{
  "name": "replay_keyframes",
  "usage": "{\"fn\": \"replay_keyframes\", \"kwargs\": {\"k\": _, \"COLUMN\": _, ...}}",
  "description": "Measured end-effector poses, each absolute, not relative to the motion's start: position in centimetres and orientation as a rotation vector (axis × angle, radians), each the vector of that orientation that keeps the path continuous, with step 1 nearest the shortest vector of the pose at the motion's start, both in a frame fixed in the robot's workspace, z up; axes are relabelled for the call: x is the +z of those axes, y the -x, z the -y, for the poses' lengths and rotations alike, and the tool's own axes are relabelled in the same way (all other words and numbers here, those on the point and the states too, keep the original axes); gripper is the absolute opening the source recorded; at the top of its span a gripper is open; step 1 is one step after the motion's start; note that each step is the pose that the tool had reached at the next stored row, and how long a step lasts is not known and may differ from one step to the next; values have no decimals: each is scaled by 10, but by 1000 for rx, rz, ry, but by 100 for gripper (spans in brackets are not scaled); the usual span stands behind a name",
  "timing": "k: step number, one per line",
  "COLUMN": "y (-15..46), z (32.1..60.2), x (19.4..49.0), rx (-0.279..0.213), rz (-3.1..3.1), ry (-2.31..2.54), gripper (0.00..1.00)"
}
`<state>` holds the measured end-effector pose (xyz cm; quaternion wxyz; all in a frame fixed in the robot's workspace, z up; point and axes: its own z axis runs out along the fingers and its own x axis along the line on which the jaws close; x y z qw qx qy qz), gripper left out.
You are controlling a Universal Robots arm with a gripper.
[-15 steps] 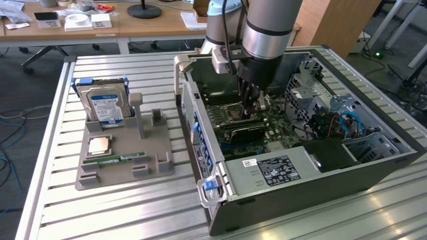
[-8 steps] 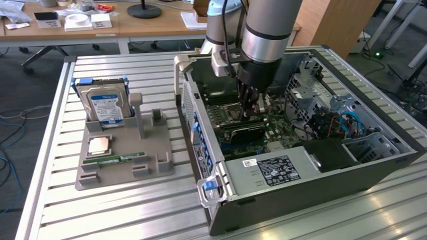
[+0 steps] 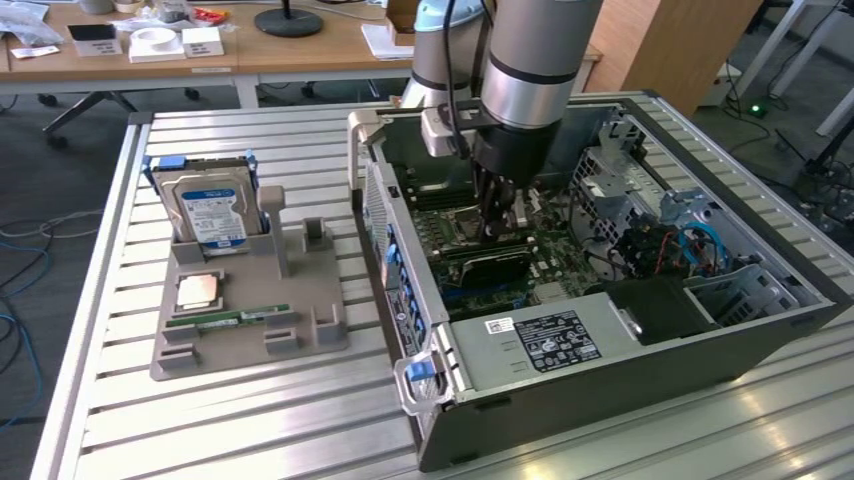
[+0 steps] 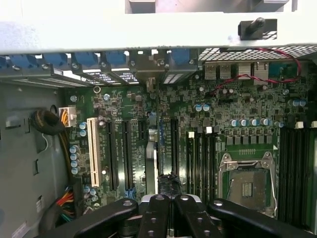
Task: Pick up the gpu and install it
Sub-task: 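Press down on the gpu until it lock into place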
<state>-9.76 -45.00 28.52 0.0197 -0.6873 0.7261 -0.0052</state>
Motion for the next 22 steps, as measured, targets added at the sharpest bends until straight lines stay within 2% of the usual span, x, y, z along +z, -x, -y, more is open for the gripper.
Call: {"fn": "replay_keyframes", "kwargs": {"k": 22, "y": 98, "z": 453, "x": 270, "rx": -16, "rz": -2253, "ry": 2132, "gripper": 11}}
